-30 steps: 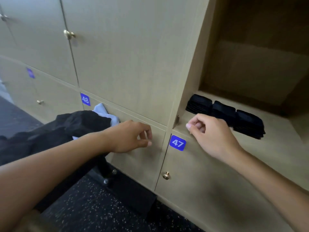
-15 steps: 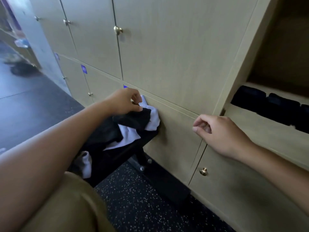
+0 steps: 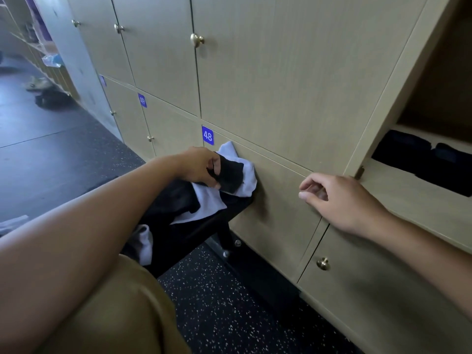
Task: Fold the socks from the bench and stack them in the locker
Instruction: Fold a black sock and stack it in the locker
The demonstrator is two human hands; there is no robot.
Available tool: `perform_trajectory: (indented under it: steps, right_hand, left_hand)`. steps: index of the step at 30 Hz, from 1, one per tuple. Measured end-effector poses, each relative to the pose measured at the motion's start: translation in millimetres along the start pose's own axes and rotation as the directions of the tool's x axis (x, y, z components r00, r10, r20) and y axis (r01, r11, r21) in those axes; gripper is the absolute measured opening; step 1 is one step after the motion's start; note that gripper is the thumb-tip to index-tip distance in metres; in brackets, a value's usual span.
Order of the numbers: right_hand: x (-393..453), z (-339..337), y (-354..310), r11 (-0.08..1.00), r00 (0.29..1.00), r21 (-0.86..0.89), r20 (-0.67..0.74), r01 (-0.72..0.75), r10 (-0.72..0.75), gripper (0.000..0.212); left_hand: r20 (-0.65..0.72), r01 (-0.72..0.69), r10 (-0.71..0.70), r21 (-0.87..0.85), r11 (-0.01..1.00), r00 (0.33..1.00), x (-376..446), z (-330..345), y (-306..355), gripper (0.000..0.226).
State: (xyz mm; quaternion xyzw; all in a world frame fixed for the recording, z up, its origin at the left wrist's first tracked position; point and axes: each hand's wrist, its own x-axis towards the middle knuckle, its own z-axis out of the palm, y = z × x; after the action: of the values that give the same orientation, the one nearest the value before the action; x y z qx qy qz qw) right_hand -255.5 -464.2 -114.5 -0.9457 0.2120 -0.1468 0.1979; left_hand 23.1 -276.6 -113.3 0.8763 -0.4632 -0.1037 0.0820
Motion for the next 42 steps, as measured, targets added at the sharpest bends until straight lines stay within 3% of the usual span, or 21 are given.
perform_trajectory:
  steps: [4, 8, 12, 15, 18, 21, 23, 28, 31, 34, 37, 39, 42]
  right_hand:
    - [0, -2, 2, 1.000, 1.000, 0.018, -0.005, -0.005, 0.005, 0.006]
    - [1, -4, 3, 0.999, 1.000, 0.034, -0.031, 0.004, -0.003, 0.006]
    - [2, -7, -2, 0.991, 0.990, 0.132, -0.142, 0.018, 0.001, 0.004]
    - [3, -9, -7, 0.947, 0.981, 0.322, -0.185, 0.006, 0.056, 0.005]
    - [5, -9, -12, 0.816, 0.990, 0.578, -0.094, -0.035, 0.109, 0.032]
    - [5, -9, -17, 0.685, 0.986, 0.711, 0.082, -0.159, 0.143, 0.093]
    - [3, -10, -20, 0.611, 0.979, 0.765, 0.165, -0.202, 0.118, 0.103]
    - [-2, -16, -25, 0.378, 0.985, 0.911, 0.170, -0.163, 0.015, 0.049]
    - [-5, -19, -28, 0.256, 0.991, 0.957, 0.133, -0.135, 0.025, 0.033]
    - [-6, -19, -29, 0.314, 0.990, 0.940, 0.111, -0.134, 0.089, 0.032]
    - [-7, -18, -31, 0.339, 0.980, 0.931, 0.081, -0.139, 0.179, 0.029]
    - [-8, -17, -33, 0.343, 0.976, 0.930, 0.060, -0.131, 0.211, 0.027]
    - [-11, -16, -34, 0.336, 0.975, 0.934, 0.051, -0.123, 0.215, 0.023]
  left_hand:
    - [-0.171, 0.029, -0.050, -0.119, 0.993, 0.984, -1, -8, 2, 0.027]
    - [-0.403, 0.007, -0.104, -0.234, 0.972, 0.909, -6, -22, 12, 0.020]
    - [-0.571, -0.119, -0.140, -0.392, 0.912, 0.809, -12, -36, 31, 0.019]
    - [-0.576, -0.263, -0.123, -0.539, 0.800, 0.808, -18, -44, 47, 0.018]
    - [-0.515, -0.383, -0.008, -0.649, 0.657, 0.857, -24, -45, 61, 0.019]
    - [-0.453, -0.441, 0.128, -0.703, 0.557, 0.882, -27, -41, 73, 0.027]
    - [-0.413, -0.450, 0.191, -0.742, 0.496, 0.891, -28, -38, 81, 0.031]
    - [-0.349, -0.398, 0.191, -0.800, 0.448, 0.917, -31, -30, 96, 0.026]
    - [-0.298, -0.316, 0.115, -0.828, 0.463, 0.948, -29, -22, 98, 0.028]
    - [-0.268, -0.217, -0.017, -0.814, 0.539, 0.963, -26, -15, 99, 0.027]
    - [-0.420, -0.202, -0.135, -0.665, 0.719, 0.898, -30, -15, 111, 0.033]
    - [-0.475, -0.256, -0.093, -0.617, 0.744, 0.875, -37, -19, 124, 0.029]
    - [-0.385, -0.293, 0.048, -0.610, 0.737, 0.922, -49, -20, 143, 0.029]
